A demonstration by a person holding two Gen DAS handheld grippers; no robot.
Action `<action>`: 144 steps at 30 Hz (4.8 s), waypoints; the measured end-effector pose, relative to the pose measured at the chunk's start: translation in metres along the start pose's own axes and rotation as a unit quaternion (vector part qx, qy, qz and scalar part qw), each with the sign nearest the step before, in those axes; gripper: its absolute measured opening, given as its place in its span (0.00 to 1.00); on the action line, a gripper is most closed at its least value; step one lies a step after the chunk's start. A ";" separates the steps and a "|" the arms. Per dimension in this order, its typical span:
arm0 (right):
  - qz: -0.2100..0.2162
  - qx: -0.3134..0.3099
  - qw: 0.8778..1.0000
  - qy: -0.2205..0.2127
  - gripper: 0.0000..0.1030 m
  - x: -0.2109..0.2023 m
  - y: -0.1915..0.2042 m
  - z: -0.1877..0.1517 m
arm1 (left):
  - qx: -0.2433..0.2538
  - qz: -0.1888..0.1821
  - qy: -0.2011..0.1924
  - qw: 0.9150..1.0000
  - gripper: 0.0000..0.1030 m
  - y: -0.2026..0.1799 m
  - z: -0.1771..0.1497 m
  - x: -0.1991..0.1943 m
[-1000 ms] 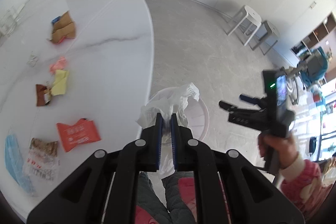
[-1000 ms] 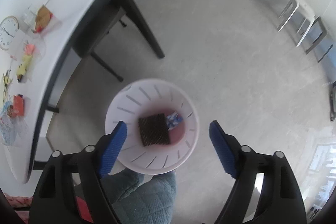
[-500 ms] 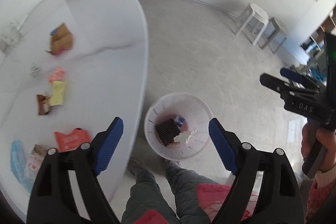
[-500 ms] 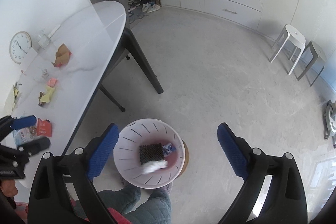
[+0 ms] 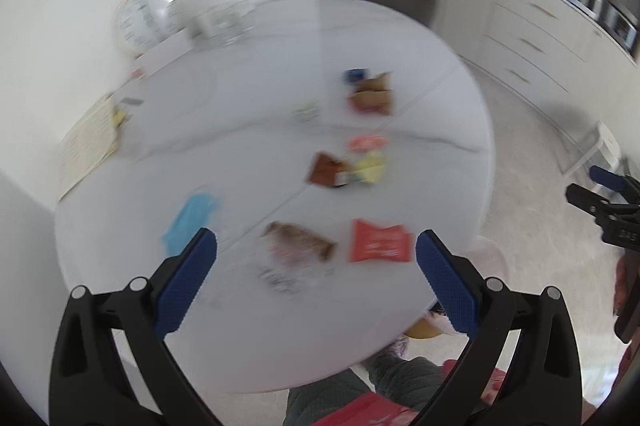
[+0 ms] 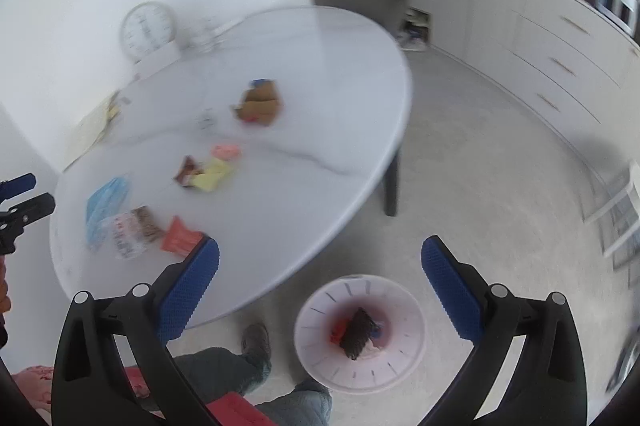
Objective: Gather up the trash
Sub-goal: 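Move the left tool to the blue face mask and grasp it, then grasp the clear plastic snack bag with the right tool, then carry the mask and snack bag over the bin and open both tools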
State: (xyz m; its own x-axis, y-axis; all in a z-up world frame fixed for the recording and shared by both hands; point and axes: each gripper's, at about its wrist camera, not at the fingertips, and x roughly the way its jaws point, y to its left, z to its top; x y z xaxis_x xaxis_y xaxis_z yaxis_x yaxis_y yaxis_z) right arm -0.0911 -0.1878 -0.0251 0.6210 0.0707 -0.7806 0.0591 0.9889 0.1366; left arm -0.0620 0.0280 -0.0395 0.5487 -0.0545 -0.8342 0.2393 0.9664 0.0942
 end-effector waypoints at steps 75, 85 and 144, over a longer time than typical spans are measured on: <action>-0.009 -0.192 0.970 0.147 0.37 0.199 0.297 -0.028 | -0.013 -0.198 0.069 0.978 0.17 0.229 -0.003 0.122; 0.023 -0.016 0.997 0.068 0.36 0.113 0.213 -0.013 | 0.027 -0.213 0.039 0.976 0.17 0.174 0.017 0.082; 0.000 0.055 0.987 0.154 0.85 0.107 -0.067 -0.127 | -0.062 -0.083 0.071 0.992 0.87 -0.046 -0.013 0.045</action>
State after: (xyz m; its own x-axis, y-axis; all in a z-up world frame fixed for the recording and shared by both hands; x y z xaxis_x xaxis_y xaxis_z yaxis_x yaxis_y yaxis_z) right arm -0.1280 -0.2303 -0.1958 0.3558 0.1245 -0.9262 0.1535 0.9698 0.1893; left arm -0.0582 -0.0156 -0.0885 0.3889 -0.1881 -0.9019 0.2124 0.9709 -0.1109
